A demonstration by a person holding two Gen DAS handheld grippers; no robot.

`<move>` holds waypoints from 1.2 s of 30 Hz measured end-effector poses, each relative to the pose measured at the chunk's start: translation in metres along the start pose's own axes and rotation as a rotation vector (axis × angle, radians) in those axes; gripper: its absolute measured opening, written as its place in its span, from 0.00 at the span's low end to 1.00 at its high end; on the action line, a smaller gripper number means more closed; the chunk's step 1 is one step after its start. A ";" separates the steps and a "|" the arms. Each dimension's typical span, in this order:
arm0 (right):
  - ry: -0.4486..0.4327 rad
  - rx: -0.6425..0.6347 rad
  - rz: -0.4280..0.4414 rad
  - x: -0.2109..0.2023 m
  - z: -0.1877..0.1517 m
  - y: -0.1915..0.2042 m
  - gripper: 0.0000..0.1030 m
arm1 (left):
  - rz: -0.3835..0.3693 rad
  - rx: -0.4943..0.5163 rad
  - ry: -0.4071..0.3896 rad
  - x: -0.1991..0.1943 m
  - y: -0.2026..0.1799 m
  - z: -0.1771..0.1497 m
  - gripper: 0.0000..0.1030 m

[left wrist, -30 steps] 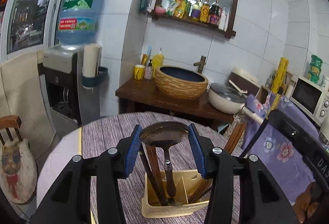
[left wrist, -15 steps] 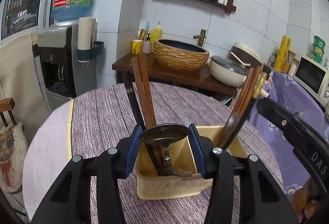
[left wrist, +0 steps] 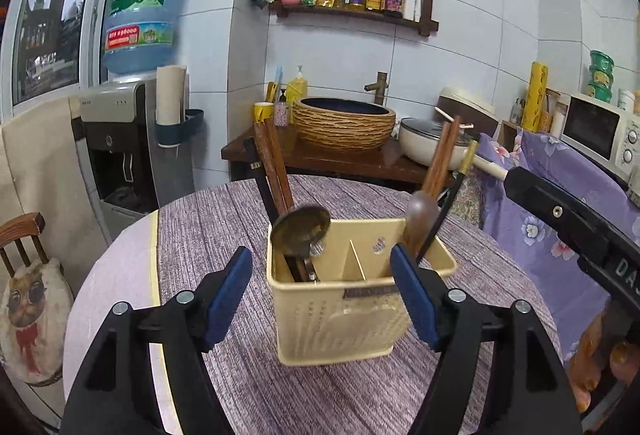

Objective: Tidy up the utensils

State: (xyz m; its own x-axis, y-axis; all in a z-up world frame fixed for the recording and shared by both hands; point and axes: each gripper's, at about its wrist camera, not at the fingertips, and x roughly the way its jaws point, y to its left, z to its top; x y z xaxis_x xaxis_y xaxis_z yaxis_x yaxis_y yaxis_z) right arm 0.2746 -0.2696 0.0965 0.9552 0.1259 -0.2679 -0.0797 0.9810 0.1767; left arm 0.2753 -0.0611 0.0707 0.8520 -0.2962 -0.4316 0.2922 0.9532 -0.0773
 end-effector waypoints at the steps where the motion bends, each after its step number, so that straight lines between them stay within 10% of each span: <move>1: 0.012 0.003 -0.006 -0.003 -0.003 -0.003 0.74 | 0.003 0.010 -0.011 -0.008 -0.001 -0.006 0.74; 5: 0.044 -0.004 -0.035 -0.020 -0.025 -0.012 0.83 | 0.022 0.016 -0.065 -0.037 0.005 -0.033 0.95; 20: 0.165 -0.138 0.092 -0.114 -0.169 0.031 0.94 | 0.088 -0.057 -0.065 -0.136 0.015 -0.156 0.95; 36: -0.065 -0.190 0.136 -0.230 -0.172 0.039 0.94 | 0.103 -0.036 -0.158 -0.207 0.009 -0.179 0.95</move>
State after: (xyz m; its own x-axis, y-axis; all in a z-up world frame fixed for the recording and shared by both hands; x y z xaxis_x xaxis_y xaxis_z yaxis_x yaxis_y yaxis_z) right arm 0.0027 -0.2347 0.0025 0.9480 0.2547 -0.1909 -0.2550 0.9667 0.0234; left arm 0.0239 0.0198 -0.0017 0.9352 -0.2001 -0.2922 0.1868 0.9797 -0.0730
